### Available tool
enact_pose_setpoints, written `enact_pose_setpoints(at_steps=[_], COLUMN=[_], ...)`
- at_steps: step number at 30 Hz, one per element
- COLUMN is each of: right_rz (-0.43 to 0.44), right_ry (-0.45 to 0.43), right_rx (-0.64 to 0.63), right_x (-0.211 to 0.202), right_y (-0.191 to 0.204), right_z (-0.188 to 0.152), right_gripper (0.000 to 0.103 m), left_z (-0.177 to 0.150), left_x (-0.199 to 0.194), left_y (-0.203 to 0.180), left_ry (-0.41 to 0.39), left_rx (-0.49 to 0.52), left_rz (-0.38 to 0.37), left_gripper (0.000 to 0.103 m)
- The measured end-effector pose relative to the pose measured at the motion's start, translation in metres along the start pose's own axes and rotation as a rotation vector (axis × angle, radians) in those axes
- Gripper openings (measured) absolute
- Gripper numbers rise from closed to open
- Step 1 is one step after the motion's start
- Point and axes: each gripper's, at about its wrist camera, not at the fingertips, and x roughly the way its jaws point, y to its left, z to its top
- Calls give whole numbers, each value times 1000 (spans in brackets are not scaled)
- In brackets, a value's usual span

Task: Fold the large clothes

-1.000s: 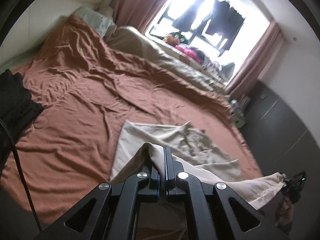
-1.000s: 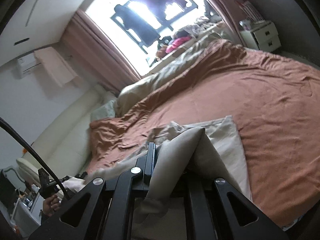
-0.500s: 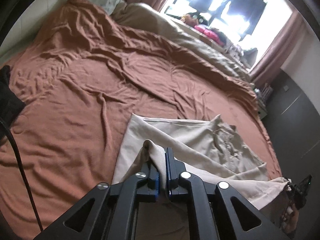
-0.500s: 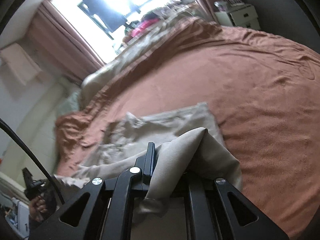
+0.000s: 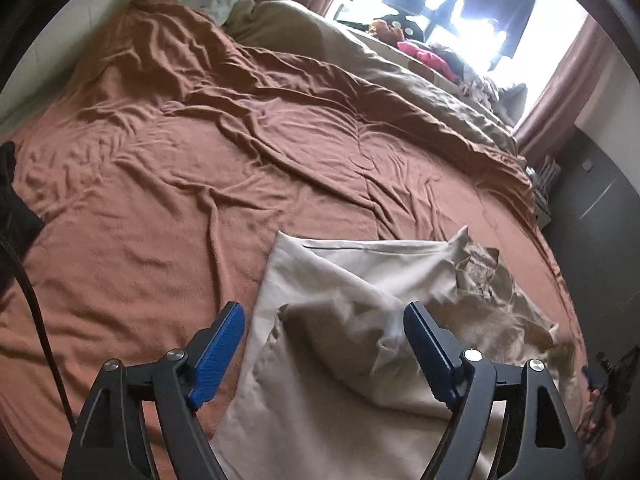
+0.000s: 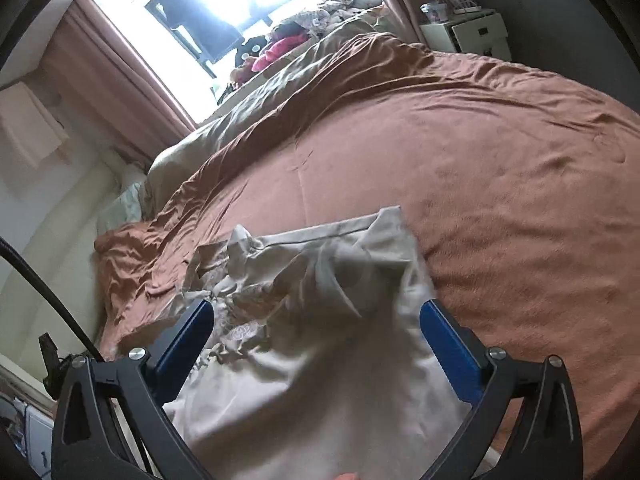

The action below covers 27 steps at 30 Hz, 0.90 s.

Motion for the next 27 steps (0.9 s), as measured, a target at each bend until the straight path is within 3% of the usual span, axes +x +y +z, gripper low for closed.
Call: enact_pose_setpoints(at_steps=[3,7,10,14,20,23,24,27], right_rz=[-41,-146,-221,-308,-395,-415,-423,-442], right_ry=[-16,64,152,227,307,339,346,318], right_rx=[-30,-122,-199,-316,-433,-476,-483,-517], right_x=[-14,-4,22,52,109,131,137,146], right_y=[10,22,41,64,80,88,91,99], right_z=[0,0,6,18,29,34,34,34], right_gripper=[103,102,94,93,93,74,72,51], left_z=[-1,-2,-5,-7,-4,0,1,5], left_x=[3,20,40,78,120,133,138,149], left_y=[-5,-7,-12,-23,-33,-40,-44,-51], left_ry=[14,75,131,242,278,272,271,267], left_rx=[75,150,224,344,455,493,505,518], left_rz=[51,94,121,172,223,230,222,200], left_gripper=[83,83,83,83,82,78,72,57])
